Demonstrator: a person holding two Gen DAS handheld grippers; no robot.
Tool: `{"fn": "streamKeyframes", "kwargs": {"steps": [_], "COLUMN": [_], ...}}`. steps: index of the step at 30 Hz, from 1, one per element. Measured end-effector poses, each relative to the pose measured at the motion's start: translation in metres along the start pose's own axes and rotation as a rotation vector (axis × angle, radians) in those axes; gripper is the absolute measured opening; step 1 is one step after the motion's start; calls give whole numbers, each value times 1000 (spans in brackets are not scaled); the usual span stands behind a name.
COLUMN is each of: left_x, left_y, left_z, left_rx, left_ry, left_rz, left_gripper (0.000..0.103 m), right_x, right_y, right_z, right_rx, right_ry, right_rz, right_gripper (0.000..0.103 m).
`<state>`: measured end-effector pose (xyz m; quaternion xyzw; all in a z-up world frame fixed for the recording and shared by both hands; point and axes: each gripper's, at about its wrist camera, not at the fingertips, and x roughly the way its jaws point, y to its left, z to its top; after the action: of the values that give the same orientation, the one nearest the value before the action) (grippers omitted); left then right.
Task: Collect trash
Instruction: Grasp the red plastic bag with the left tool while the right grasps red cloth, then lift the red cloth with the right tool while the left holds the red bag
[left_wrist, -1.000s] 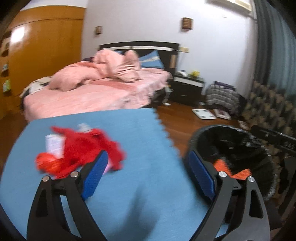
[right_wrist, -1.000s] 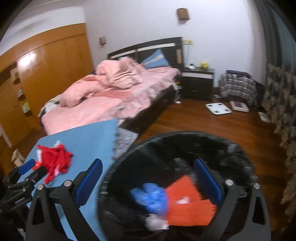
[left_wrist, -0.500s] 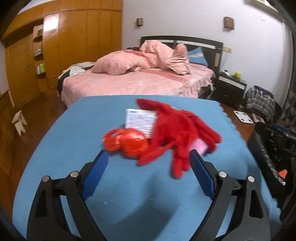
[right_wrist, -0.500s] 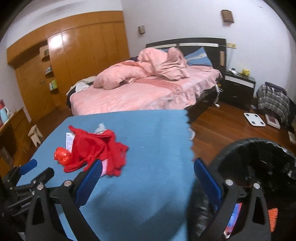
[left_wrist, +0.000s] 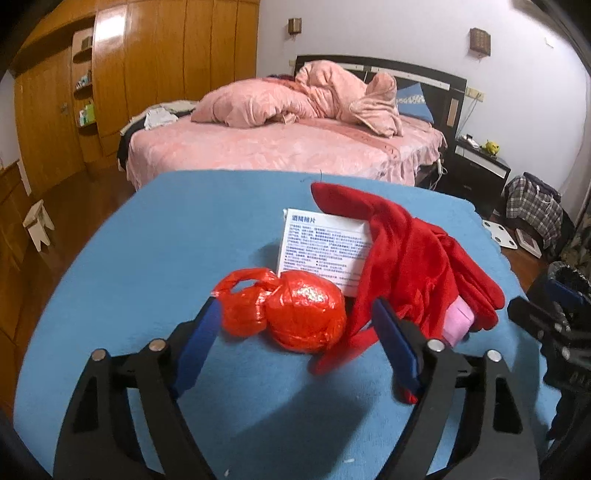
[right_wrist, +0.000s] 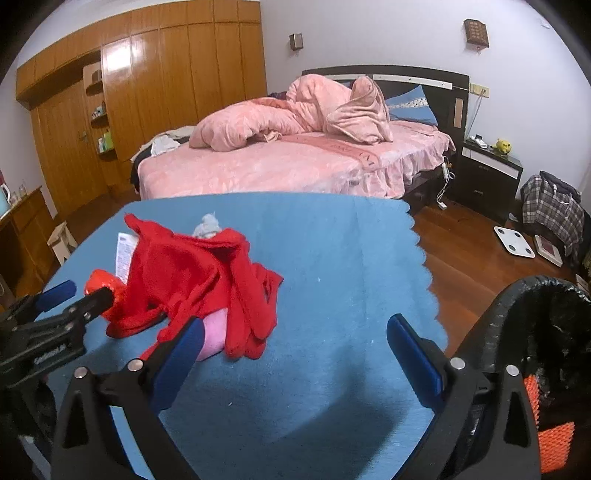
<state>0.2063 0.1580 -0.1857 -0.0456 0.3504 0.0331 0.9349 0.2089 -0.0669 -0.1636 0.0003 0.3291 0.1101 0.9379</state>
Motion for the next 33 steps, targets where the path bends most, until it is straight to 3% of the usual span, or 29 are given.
{"fn": "streamKeyframes", "kwargs": {"steps": [1, 4, 7, 15, 20, 31, 33], "left_x": [2, 8, 9, -13, -27, -14, -8], "left_y": [2, 2, 2, 9, 22, 43, 44], "left_z": [-1, -2, -3, -3, -8, 2, 3], "left_rx": [-2, -2, 3, -20, -23, -40, -42], "left_ry": [5, 35, 37, -35, -46, -37, -28], "left_rz": [-3, -18, -34, -28, -1, 59, 59], "left_gripper": [74, 50, 40, 36, 36, 36, 36], "right_x": [1, 3, 4, -2, -4, 29, 38], "right_y": [1, 5, 9, 11, 22, 62, 66], "right_z": [-2, -5, -6, -5, 7, 30, 31], "right_rx": [-8, -25, -42, -39, -39, -101, -104], "right_ry": [2, 10, 16, 2, -19, -2, 15], "right_rz": [-1, 1, 3, 14, 65, 127, 135], "right_gripper": [97, 97, 97, 97, 96, 78, 69]}}
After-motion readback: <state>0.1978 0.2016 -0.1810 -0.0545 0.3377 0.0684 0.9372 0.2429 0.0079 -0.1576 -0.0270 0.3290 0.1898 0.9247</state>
